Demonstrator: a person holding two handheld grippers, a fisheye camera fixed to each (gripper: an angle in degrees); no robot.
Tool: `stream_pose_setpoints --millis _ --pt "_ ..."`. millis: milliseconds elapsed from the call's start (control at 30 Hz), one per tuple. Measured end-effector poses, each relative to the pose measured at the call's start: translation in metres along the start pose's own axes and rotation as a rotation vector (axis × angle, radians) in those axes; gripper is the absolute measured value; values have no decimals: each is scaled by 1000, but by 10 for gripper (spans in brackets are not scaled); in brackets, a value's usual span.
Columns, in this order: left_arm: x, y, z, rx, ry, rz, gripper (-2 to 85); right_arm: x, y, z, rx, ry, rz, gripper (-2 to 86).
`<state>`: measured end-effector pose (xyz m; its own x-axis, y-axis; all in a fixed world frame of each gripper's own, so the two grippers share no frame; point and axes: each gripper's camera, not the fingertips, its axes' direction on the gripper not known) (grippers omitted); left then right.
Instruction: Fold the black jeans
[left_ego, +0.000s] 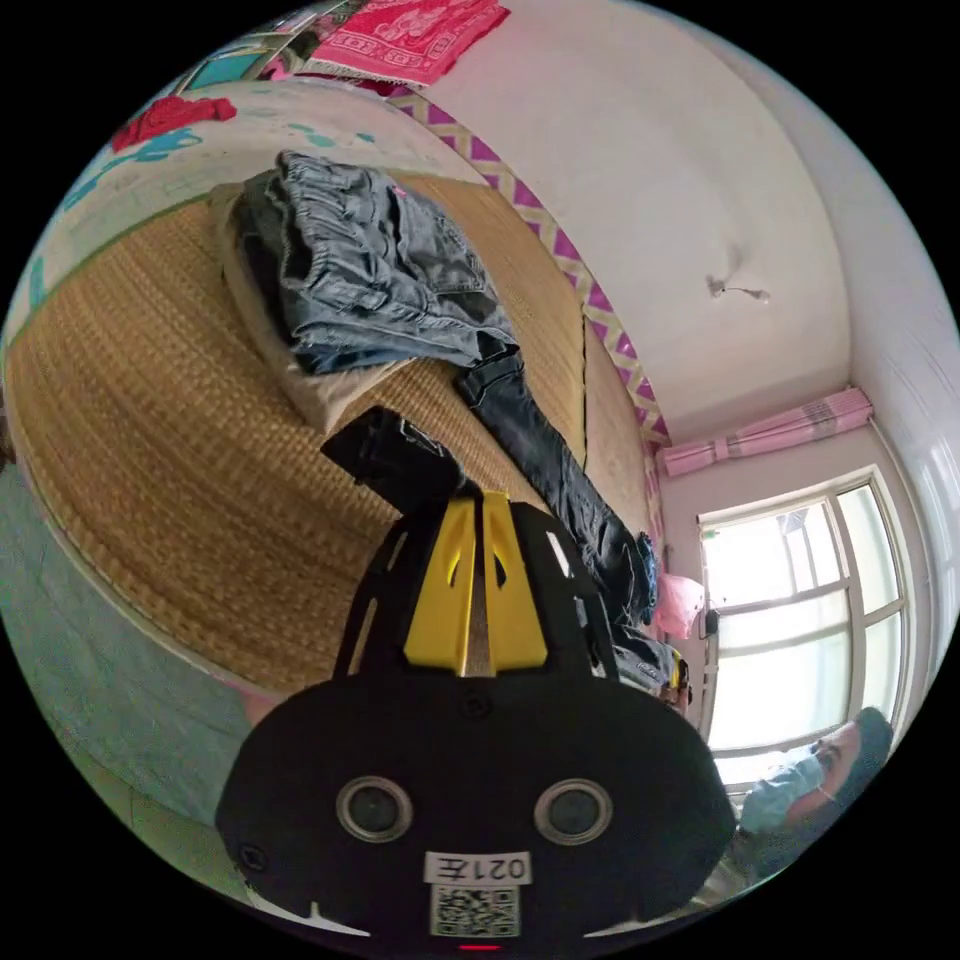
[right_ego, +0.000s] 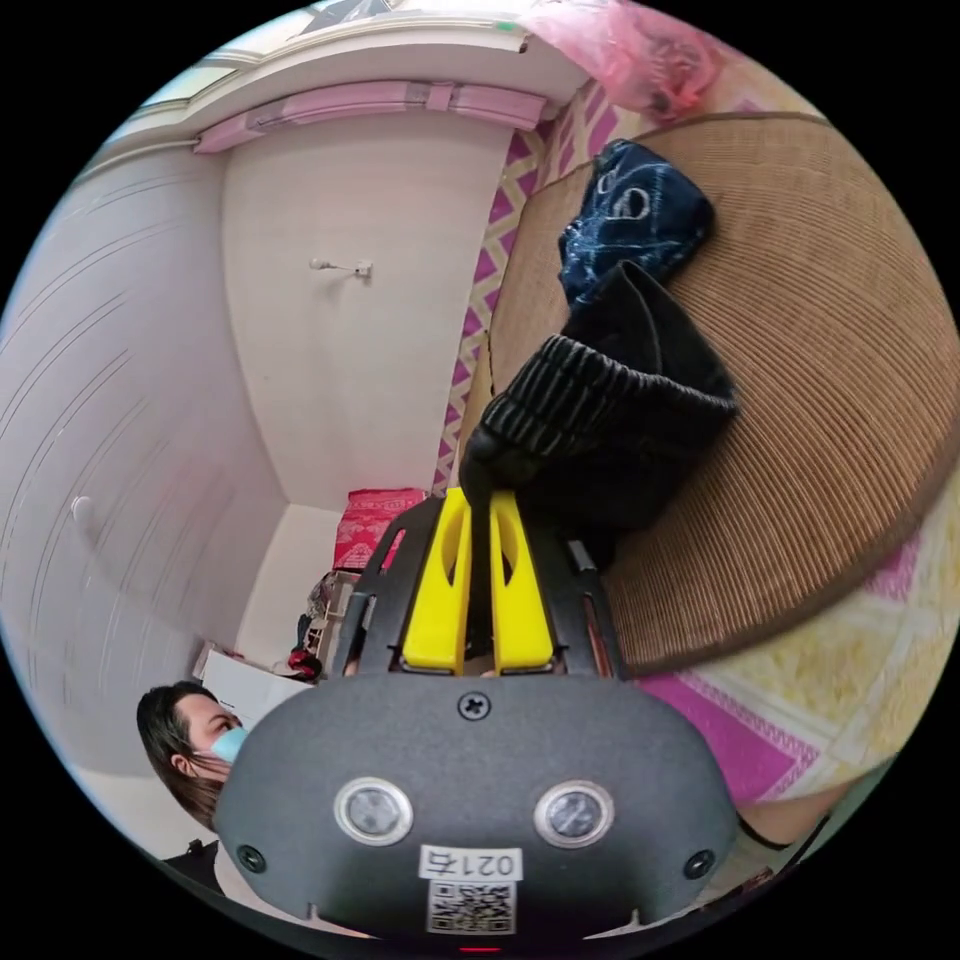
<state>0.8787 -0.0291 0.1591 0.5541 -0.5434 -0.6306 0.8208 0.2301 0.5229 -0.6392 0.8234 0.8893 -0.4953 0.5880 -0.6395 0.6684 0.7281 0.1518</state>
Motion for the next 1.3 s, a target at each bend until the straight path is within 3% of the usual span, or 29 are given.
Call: stream_pose_setpoints --millis 333,467,533,667,800,933,1100,1300 --pt "93 -224 224 -240 -309 -14 -9 27 -206 186 -91 299 -3 11" --pt "104 -259 280 -279 -421 -58 -9 85 -247 232 -96 350 82 15" --pt "110 -276 292 -379 -459 -6 -9 87 -252 236 -104 340 82 23" --pt "111 -289 295 -498 -442 88 -6 74 -266 232 -168 301 12 56" --pt "107 -283 295 -439 -425 131 -1 94 -278 243 -188 295 -3 98" --pt "84 -268 237 -333 -244 187 -3 85 -273 209 -146 130 -6 139" --pt "17 -247 135 -78 -15 65 -9 79 -247 106 13 203 -19 111" --pt "12 -191 125 -141 28 218 -9 50 -187 78 -104 326 -273 118"
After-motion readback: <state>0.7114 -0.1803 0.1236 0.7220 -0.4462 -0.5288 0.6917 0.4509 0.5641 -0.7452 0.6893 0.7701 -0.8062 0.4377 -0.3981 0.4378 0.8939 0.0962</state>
